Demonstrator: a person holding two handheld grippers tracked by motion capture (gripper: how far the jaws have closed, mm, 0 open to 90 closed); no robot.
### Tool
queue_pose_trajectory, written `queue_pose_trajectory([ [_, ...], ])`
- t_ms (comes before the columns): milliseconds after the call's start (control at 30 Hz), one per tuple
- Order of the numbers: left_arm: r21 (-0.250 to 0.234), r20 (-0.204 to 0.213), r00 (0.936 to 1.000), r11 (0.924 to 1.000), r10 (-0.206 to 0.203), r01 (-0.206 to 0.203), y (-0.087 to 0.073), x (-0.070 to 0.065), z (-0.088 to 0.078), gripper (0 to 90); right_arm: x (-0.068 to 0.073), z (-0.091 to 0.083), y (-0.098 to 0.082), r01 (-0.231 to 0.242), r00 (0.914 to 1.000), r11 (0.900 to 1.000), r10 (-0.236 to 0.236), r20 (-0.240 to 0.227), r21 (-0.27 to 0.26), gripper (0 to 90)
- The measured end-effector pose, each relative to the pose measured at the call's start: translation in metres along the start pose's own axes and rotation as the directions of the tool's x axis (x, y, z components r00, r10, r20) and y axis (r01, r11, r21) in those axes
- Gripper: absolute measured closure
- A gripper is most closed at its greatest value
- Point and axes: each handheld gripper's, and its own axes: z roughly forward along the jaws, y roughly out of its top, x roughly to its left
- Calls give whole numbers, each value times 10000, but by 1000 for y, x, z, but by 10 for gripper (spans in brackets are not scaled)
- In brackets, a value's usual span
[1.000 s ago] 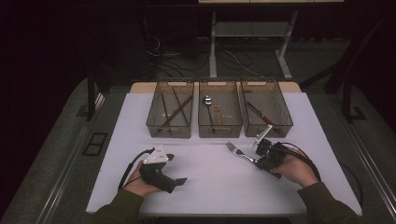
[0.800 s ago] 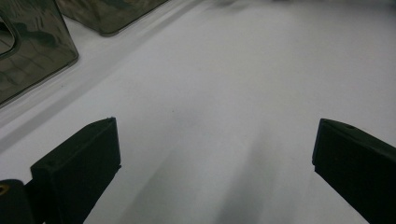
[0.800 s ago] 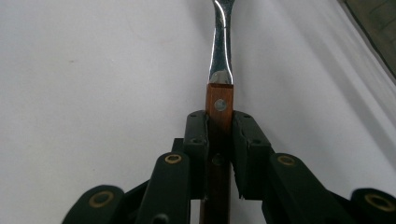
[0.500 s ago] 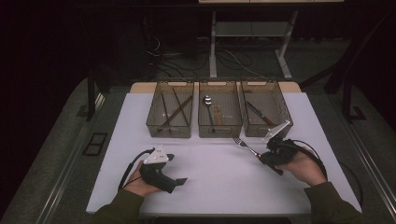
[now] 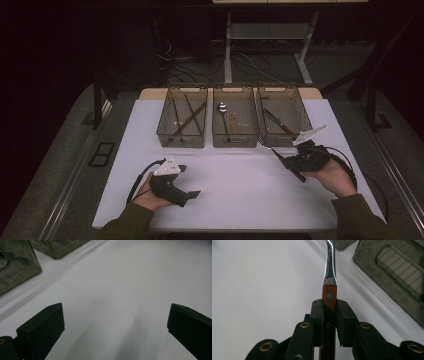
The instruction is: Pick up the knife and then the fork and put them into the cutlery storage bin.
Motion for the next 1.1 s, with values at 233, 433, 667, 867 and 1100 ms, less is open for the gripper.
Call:
queue_pose_trajectory([
  [233,-3,7,10000,10000,2,-2,0,0,0,6,-4,-7,-3,-161,9998,9985,166,96,-527,771],
  [433,-3,21,10000,10000,-27,27,0,0,1,6,-12,-15,-4,-335,9994,9940,344,69,-1040,770],
  [667,-7,-11,10000,10000,25,-25,0,0,0,6,-20,-23,-3,-569,9983,9851,584,45,-1623,770],
  [867,-17,7,10000,10000,19,-19,0,1,-1,6,-22,-26,-1,-677,9974,9803,711,119,-1856,770],
  [1100,-33,-12,10000,10000,7,-7,0,1,-1,6,-27,-30,3,-690,9966,9743,769,288,-2143,770],
])
